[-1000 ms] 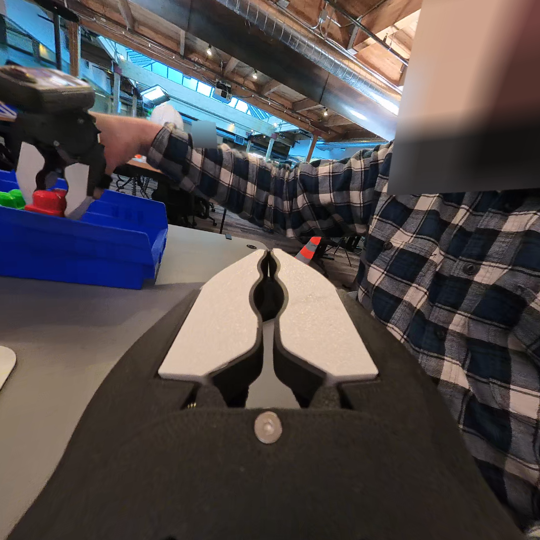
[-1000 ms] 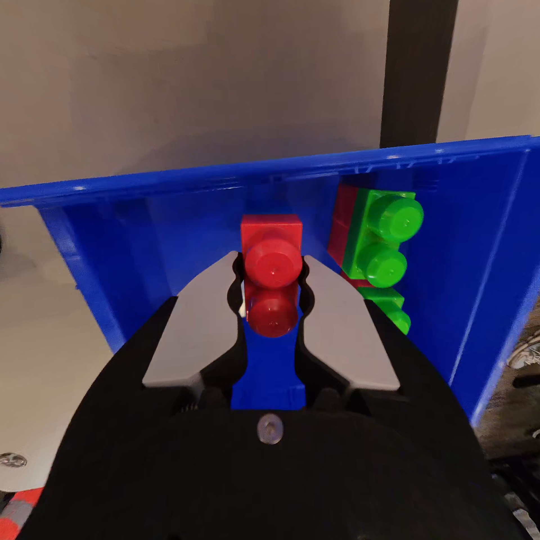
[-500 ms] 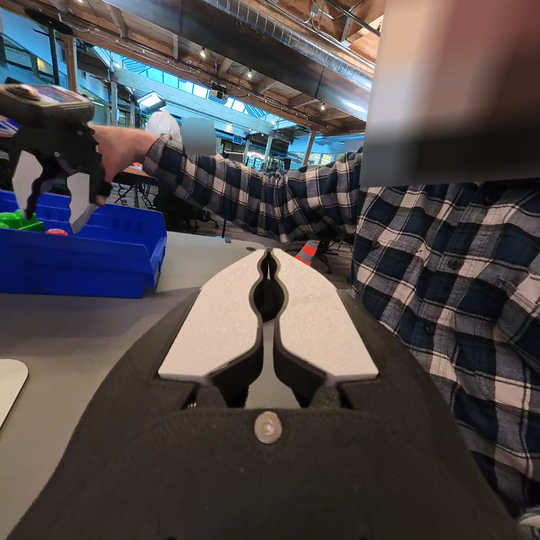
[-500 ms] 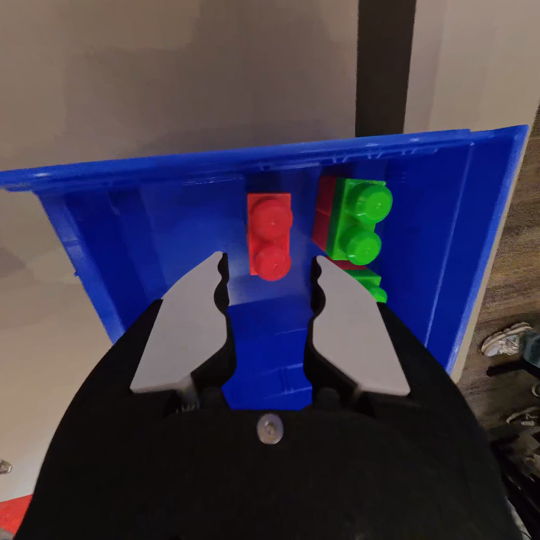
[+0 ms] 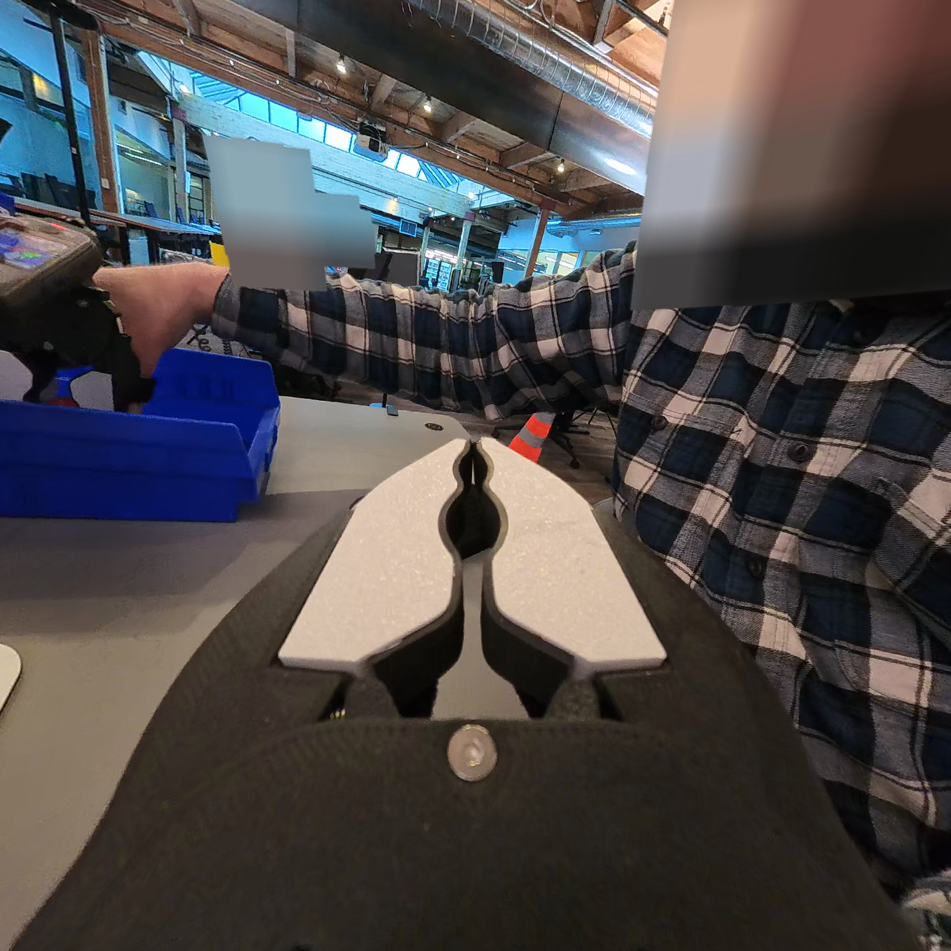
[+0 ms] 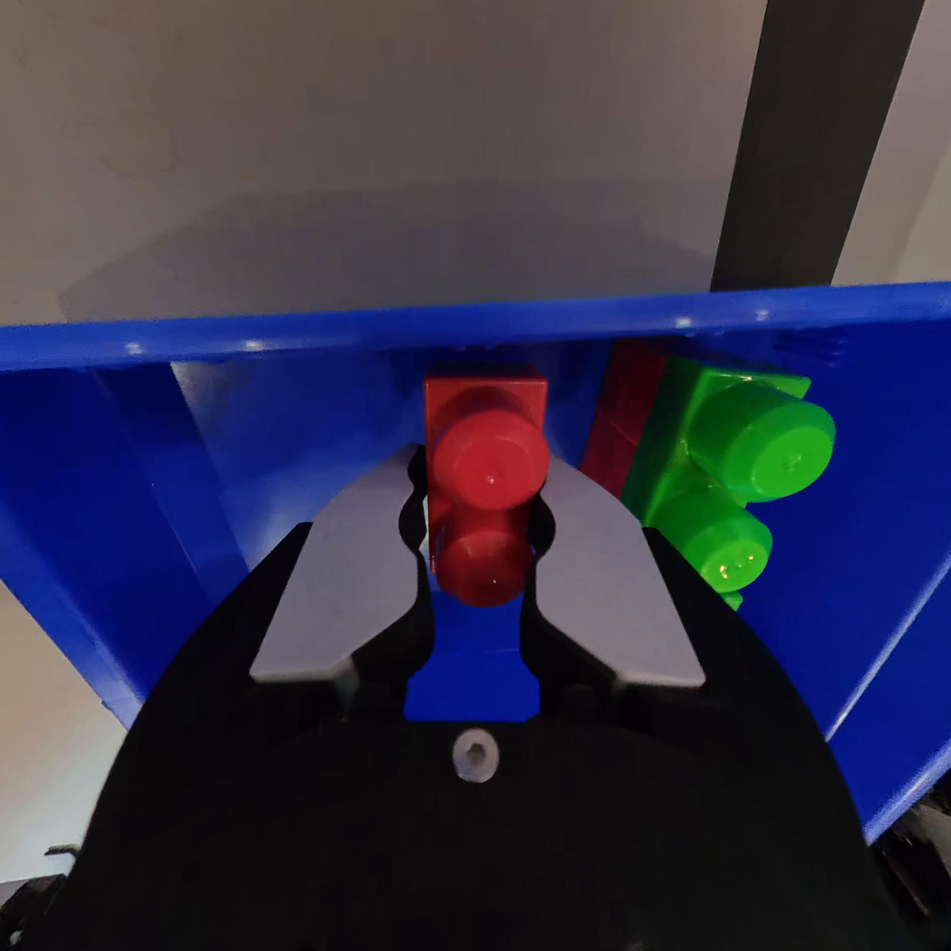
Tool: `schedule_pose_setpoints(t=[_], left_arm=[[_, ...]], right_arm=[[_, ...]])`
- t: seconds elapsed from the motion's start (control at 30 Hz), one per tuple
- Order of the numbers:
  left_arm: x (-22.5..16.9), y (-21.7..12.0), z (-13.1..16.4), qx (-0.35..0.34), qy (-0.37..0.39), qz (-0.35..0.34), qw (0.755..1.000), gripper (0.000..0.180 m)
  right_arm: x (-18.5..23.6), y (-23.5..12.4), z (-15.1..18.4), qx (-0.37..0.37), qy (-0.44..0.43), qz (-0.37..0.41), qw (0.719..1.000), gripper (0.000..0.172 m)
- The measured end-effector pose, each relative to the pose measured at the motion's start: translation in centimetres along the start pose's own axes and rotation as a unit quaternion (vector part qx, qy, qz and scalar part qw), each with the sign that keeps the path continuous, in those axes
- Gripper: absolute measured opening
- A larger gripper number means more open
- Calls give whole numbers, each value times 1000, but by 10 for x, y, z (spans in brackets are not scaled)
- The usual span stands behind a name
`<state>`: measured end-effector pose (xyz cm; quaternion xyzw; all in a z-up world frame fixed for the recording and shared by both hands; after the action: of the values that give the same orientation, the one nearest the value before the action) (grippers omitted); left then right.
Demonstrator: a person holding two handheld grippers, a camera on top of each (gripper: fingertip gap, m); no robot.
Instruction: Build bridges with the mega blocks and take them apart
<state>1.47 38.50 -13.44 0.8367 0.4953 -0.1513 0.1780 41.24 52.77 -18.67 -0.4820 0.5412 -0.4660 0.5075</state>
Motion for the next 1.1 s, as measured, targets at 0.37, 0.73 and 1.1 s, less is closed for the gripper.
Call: schedule_pose_setpoints(t=[0.37,0.73,1.1], left_arm=[[-6,1,-2,11,8,8,1000,0],[-114,-68,-66,57,141,-282,947,43],[-53,-198,-72,273,23,-561,781,47]], right_arm=[[-4,-6,-2,-4,23,38,999,68],[86,-141,-26,-118,3,201,972,46],[177,-114,-133,-251,-104,189,944,34]])
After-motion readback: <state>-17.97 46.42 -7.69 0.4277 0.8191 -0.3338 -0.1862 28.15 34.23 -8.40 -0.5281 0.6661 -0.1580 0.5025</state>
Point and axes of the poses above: each gripper's, where its closed fingertips meet, y out along the fingers, z out of its underside, x = y × z across the jaws, the point moved 10 cm from there along -y, back along the fingers, and after that the axes turned 12 degrees about -y, right-handed, at the moved point
